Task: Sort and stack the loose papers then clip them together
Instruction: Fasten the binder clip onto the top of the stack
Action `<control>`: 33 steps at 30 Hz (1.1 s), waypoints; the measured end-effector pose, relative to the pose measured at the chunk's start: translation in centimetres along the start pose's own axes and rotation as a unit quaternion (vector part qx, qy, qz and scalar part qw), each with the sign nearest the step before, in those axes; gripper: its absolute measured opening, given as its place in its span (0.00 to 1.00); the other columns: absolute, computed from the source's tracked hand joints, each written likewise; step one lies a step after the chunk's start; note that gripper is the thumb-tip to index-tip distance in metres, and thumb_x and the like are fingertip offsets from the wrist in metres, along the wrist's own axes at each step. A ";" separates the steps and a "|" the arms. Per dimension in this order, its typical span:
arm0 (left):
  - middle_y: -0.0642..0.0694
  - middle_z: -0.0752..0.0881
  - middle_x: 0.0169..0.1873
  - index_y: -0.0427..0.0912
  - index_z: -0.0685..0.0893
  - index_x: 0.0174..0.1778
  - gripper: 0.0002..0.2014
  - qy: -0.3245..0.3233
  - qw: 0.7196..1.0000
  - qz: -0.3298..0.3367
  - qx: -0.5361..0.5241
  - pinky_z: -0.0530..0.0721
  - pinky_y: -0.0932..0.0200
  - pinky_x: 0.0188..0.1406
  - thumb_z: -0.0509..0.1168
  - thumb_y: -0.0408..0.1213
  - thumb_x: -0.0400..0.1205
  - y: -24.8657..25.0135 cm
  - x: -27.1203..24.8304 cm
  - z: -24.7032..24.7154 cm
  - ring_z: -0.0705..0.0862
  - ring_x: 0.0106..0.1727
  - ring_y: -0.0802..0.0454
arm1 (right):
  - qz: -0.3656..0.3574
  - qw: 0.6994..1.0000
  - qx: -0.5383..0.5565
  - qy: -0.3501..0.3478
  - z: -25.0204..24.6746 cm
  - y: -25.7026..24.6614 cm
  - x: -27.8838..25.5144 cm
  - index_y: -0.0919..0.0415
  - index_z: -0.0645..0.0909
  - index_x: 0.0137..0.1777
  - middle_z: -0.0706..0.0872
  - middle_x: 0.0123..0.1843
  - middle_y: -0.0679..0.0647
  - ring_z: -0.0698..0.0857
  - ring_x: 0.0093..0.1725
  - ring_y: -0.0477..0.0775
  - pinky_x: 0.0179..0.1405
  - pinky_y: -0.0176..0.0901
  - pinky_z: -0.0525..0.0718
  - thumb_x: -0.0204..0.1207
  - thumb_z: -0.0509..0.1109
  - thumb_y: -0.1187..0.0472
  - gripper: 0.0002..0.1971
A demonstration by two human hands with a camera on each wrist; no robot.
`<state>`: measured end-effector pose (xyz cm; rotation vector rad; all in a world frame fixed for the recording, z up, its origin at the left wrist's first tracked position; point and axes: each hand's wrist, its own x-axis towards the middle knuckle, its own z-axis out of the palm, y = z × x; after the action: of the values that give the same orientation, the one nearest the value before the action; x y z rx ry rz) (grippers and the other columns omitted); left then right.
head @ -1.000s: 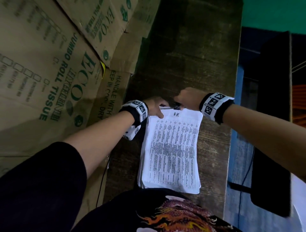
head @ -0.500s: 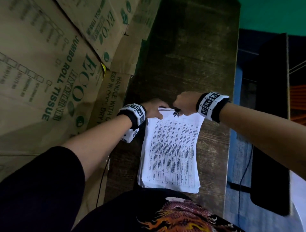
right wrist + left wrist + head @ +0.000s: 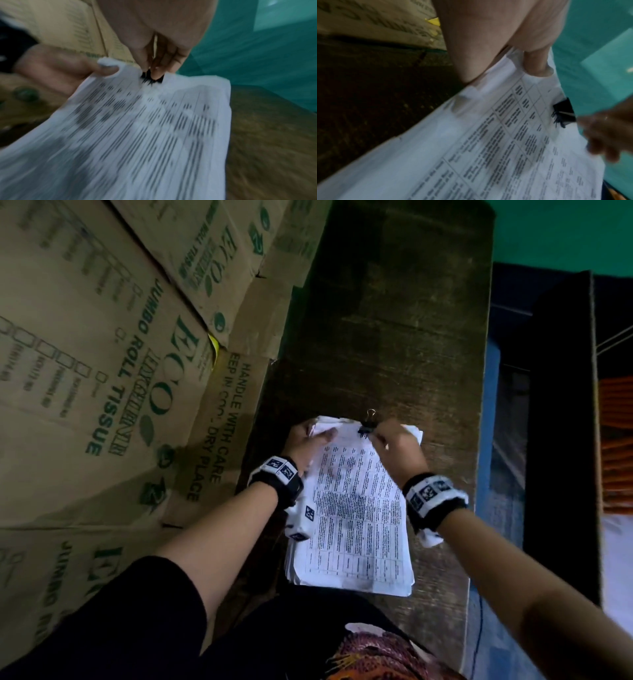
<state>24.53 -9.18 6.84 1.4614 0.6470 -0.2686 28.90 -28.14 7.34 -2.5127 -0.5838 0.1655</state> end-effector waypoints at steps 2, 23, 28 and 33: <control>0.58 0.84 0.41 0.48 0.83 0.51 0.07 0.008 1.000 0.022 -0.004 0.79 0.58 0.47 0.70 0.37 0.79 0.2 -0.1 0.1 0.82 0.42 0.61 | -0.029 0.997 -0.060 -0.040 1.6 0.5 -2.4 0.64 0.83 0.42 0.83 0.43 0.61 0.83 0.41 0.62 0.40 0.52 0.82 0.76 0.73 0.61 0.06; 0.46 0.89 0.54 0.45 0.86 0.56 0.29 -0.098 0.993 -0.024 0.061 0.86 0.46 0.60 0.85 0.40 0.59 -2.7 -3.2 -1.6 0.87 0.59 0.46 | 0.021 0.969 0.015 -0.247 -9.2 -3.9 5.3 0.60 0.84 0.41 0.87 0.37 0.51 0.84 0.39 0.51 0.40 0.46 0.82 0.62 0.82 0.67 0.10; 0.49 0.89 0.52 0.41 0.85 0.56 0.32 -0.066 0.996 -0.045 0.051 0.82 0.47 0.64 0.84 0.46 0.57 -4.2 -3.7 0.1 0.86 0.58 0.47 | 0.086 0.994 -0.052 -0.040 -11.0 -0.5 4.1 0.47 0.77 0.63 0.87 0.58 0.50 0.84 0.60 0.55 0.65 0.61 0.79 0.64 0.82 0.52 0.27; 0.53 0.90 0.39 0.45 0.89 0.35 0.09 -0.071 0.996 -0.049 0.009 0.78 0.48 0.69 0.81 0.34 0.64 -1.6 -2.1 1.9 0.88 0.47 0.57 | 0.330 0.926 0.184 -0.020 -8.4 7.0 -2.4 0.59 0.59 0.80 0.73 0.76 0.59 0.75 0.72 0.59 0.71 0.60 0.74 0.59 0.82 0.39 0.54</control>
<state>22.41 -11.61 6.68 1.4163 0.6033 -0.4512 31.34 -38.61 10.61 -2.2378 0.2866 0.5210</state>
